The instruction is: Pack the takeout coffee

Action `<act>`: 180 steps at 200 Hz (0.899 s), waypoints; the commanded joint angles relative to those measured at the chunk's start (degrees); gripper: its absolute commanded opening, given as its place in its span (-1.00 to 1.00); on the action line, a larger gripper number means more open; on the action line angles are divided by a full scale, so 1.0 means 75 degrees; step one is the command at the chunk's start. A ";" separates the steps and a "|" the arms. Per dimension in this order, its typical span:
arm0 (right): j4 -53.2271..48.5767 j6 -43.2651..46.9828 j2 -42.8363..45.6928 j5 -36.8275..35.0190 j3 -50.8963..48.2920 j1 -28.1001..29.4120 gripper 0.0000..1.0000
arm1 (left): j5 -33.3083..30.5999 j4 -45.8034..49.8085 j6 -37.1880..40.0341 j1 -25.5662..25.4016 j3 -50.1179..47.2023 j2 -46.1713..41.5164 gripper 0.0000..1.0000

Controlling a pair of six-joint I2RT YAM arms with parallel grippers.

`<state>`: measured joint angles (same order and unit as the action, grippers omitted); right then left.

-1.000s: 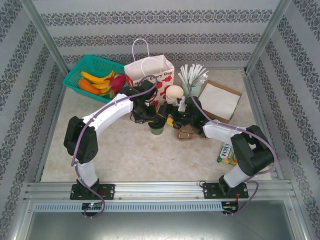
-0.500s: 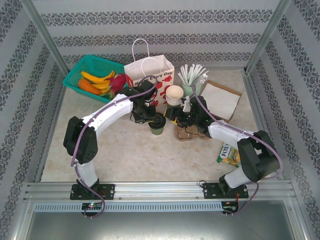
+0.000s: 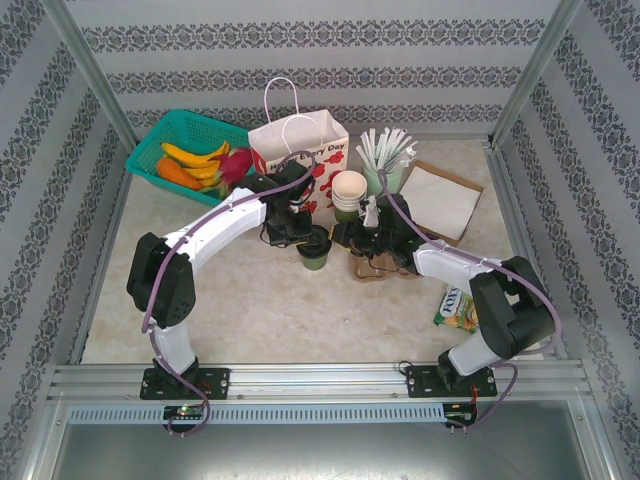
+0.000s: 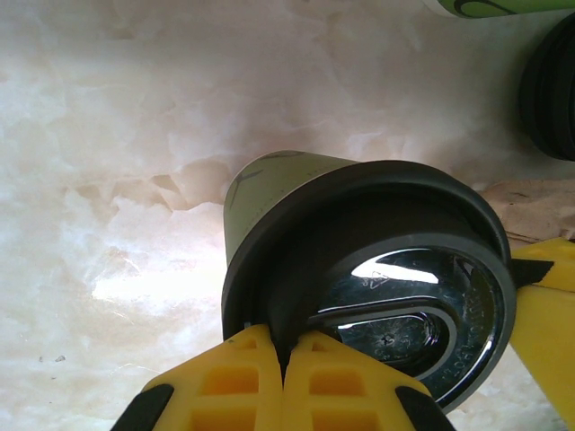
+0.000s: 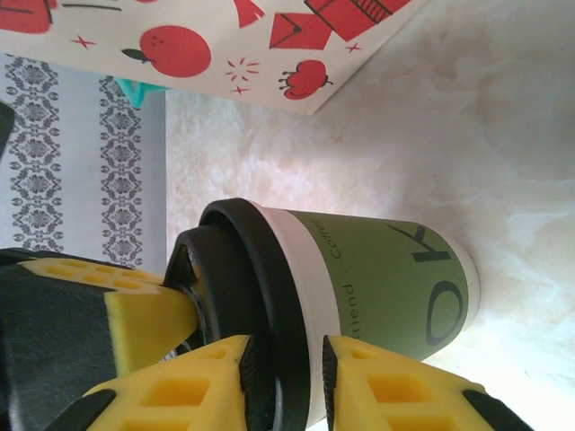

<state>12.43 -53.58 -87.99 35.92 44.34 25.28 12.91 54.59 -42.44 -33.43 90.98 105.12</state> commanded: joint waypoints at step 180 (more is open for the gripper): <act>-0.4743 0.1311 -0.1250 -0.1876 0.0251 0.0145 -0.47 | 0.0310 0.0376 0.0385 0.0156 -0.1463 0.1341 -1.00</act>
<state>-3.49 -47.03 -91.07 32.32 51.59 25.76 16.40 52.49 -40.91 -32.14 88.49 105.86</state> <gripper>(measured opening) 0.261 0.049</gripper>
